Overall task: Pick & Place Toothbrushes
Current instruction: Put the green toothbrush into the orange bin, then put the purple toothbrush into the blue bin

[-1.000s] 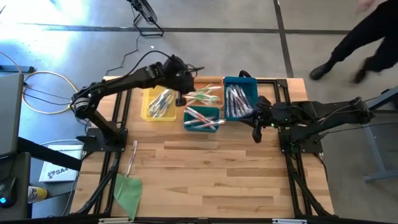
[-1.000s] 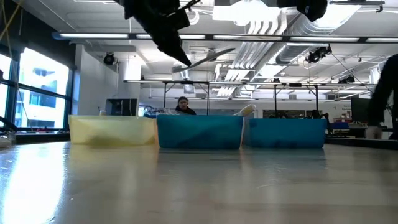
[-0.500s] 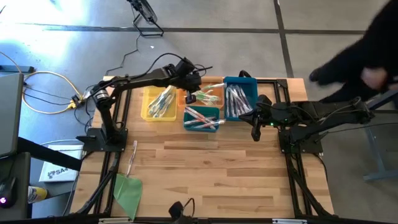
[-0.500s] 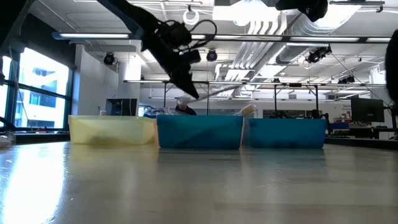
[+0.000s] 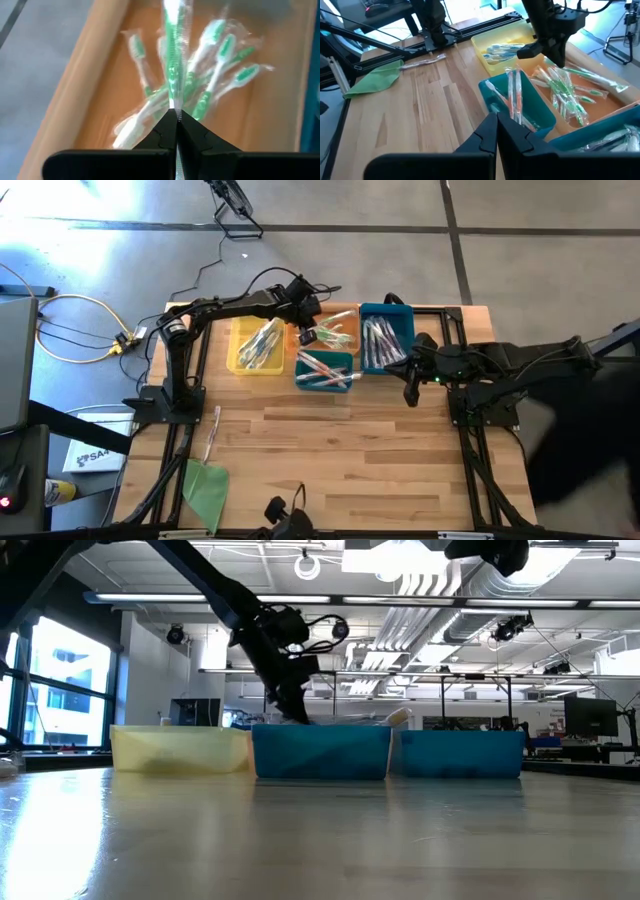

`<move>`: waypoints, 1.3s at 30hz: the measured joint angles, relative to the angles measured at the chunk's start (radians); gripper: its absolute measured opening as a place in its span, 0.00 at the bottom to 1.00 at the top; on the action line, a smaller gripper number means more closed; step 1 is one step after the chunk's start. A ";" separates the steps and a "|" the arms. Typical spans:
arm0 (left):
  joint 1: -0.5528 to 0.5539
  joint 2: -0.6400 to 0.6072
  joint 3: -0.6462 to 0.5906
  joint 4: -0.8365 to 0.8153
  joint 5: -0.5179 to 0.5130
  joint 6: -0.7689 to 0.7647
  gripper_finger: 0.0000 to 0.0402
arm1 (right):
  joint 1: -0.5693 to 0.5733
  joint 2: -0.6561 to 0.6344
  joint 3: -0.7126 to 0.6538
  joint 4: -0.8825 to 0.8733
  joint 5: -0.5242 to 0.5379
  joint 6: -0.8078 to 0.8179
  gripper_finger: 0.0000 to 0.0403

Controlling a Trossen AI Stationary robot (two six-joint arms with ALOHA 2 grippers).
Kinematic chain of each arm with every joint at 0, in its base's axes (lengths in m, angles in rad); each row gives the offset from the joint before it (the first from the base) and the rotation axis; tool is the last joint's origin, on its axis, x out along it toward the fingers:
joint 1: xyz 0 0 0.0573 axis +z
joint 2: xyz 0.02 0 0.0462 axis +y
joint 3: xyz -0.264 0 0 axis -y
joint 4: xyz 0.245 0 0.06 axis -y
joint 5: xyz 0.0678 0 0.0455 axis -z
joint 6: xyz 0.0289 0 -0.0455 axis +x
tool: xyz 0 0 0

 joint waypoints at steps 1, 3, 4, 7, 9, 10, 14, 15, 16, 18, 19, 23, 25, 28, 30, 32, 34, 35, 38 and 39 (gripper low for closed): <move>0.000 0.000 0.000 -0.001 -0.014 -0.022 0.00 | 0.000 0.000 0.000 -0.001 0.005 0.004 0.00; 0.000 0.000 0.000 -0.008 -0.050 -0.050 0.00 | 0.000 0.000 0.000 -0.001 0.017 0.004 0.00; 0.000 0.000 0.000 -0.012 -0.060 -0.055 0.00 | 0.000 0.000 0.000 -0.002 0.024 0.004 0.00; 0.000 0.000 0.000 -0.029 -0.063 -0.058 0.00 | 0.000 0.000 0.000 -0.002 0.026 0.004 0.01; 0.000 0.000 0.000 -0.045 -0.063 -0.059 0.00 | 0.000 0.000 0.000 -0.002 0.026 0.004 0.00; 0.000 0.000 0.000 -0.050 -0.063 -0.060 0.00 | 0.000 0.000 0.000 -0.002 0.026 0.004 0.00; 0.000 0.000 0.000 -0.053 -0.063 -0.075 0.00 | 0.000 0.000 0.000 -0.003 0.026 0.004 0.00; 0.000 0.000 0.000 -0.053 -0.063 -0.075 0.00 | 0.000 0.000 0.000 -0.003 0.026 0.004 0.00; 0.000 0.000 0.000 -0.053 -0.063 -0.076 0.00 | 0.000 0.000 0.000 -0.003 0.026 0.004 0.01; 0.000 0.000 0.000 -0.054 -0.064 -0.076 0.00 | 0.000 0.000 0.000 -0.003 0.026 0.004 0.00; 0.000 0.000 0.000 -0.054 -0.064 -0.076 0.00 | 0.000 0.000 0.000 -0.004 0.026 0.004 0.00; 0.000 0.000 0.000 -0.054 -0.064 -0.076 0.00 | 0.000 0.000 0.000 -0.007 0.026 0.004 0.00; 0.000 0.000 0.000 -0.054 -0.066 -0.076 0.00 | 0.000 0.000 0.000 -0.007 0.025 0.004 0.00; 0.000 0.000 0.000 -0.054 -0.066 -0.080 0.00 | 0.000 0.000 0.000 -0.007 0.025 0.004 0.00; 0.000 0.000 0.000 -0.054 -0.065 -0.087 0.00 | 0.000 0.000 0.000 -0.007 0.025 0.004 0.00; 0.000 0.000 0.000 -0.054 -0.065 -0.094 0.01 | 0.000 0.000 0.000 -0.008 0.025 0.004 0.00; 0.000 0.000 0.000 -0.054 -0.065 -0.095 0.04 | 0.000 0.000 0.000 -0.008 0.025 0.004 0.00; 0.000 0.000 0.000 -0.054 -0.065 -0.095 0.06 | 0.000 0.000 0.000 -0.008 0.025 0.004 0.01; 0.000 0.000 0.000 -0.054 -0.065 -0.095 0.13 | 0.000 0.000 0.000 -0.008 0.025 0.004 0.00; 0.000 0.000 0.000 -0.054 -0.065 -0.095 0.16 | 0.000 0.000 0.000 -0.008 0.025 0.004 0.00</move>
